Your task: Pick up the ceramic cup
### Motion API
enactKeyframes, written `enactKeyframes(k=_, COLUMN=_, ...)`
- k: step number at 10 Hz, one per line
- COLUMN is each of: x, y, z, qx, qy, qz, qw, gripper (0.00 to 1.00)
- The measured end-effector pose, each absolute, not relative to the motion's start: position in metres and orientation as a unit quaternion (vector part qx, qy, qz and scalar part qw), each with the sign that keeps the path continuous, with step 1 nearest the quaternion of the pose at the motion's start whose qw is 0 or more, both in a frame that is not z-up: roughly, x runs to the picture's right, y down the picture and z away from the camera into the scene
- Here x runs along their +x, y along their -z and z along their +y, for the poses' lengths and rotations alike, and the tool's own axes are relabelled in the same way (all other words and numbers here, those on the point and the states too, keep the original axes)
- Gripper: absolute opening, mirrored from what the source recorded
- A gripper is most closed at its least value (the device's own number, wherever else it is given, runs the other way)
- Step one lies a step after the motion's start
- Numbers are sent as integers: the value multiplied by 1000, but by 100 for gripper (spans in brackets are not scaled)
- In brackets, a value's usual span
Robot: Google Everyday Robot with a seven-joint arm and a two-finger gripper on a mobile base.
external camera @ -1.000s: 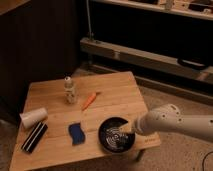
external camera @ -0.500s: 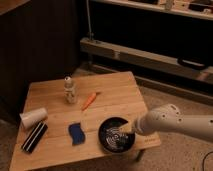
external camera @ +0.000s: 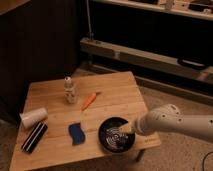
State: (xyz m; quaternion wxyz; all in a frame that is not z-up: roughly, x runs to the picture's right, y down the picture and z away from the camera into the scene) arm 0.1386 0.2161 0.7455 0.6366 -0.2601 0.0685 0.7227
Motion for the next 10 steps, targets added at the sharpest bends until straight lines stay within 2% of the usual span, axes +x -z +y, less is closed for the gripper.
enactKeyframes(k=4, x=137, y=-747, z=204, qx=-247, qy=-715, qz=60, qw=651, gripper=80)
enactKeyframes(k=7, x=111, y=-756, z=145, qx=-215, qy=-638, qz=-9, qw=739, gripper=80)
enactKeyframes(k=9, x=77, y=-750, z=114, qx=-232, qy=-536, qz=-86, qw=807, gripper=80)
enactKeyframes(k=10, x=67, y=-744, z=114, qx=-248, qy=-485, qz=-105, qw=832, gripper=80)
